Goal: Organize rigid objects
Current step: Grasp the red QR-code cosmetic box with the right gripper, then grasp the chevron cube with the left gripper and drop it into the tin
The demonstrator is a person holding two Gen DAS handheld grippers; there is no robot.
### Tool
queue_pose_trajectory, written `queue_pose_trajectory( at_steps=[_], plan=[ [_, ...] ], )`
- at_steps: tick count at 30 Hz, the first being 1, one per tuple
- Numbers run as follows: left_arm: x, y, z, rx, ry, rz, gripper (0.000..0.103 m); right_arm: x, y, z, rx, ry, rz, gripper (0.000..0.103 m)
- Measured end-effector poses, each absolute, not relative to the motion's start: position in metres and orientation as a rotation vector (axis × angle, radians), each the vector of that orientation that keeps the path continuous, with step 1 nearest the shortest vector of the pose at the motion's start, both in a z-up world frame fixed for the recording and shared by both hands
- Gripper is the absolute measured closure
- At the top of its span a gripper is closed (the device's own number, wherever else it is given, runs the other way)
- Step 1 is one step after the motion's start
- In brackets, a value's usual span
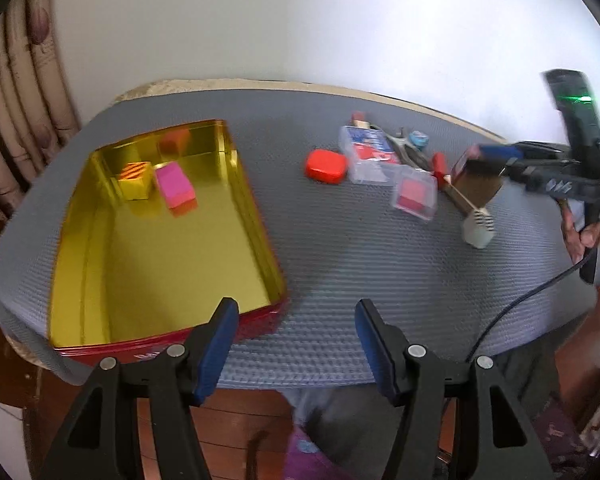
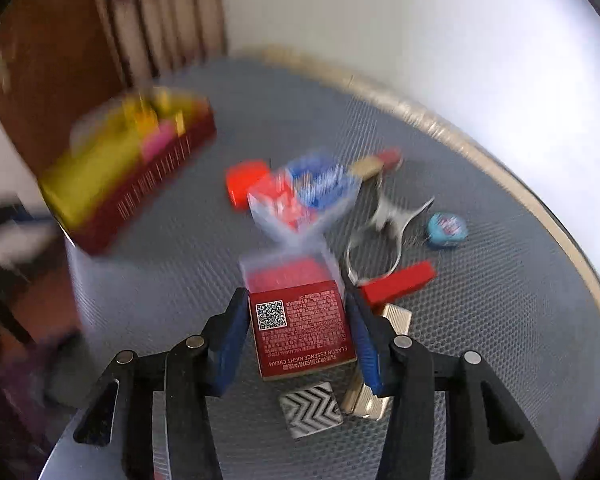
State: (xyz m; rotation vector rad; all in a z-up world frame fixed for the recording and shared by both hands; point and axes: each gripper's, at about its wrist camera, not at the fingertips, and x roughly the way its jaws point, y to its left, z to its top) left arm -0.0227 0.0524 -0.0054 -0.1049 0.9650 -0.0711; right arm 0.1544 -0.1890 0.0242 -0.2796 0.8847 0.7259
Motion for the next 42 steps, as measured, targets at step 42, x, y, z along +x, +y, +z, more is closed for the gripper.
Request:
queue_pose_trajectory(
  at_steps=[42],
  plan=[
    [0.104, -0.156, -0.043, 0.141, 1.107, -0.486, 0.073, 0.043, -0.374, -0.018, 0.352, 0.852, 0.467, 0.056]
  ],
)
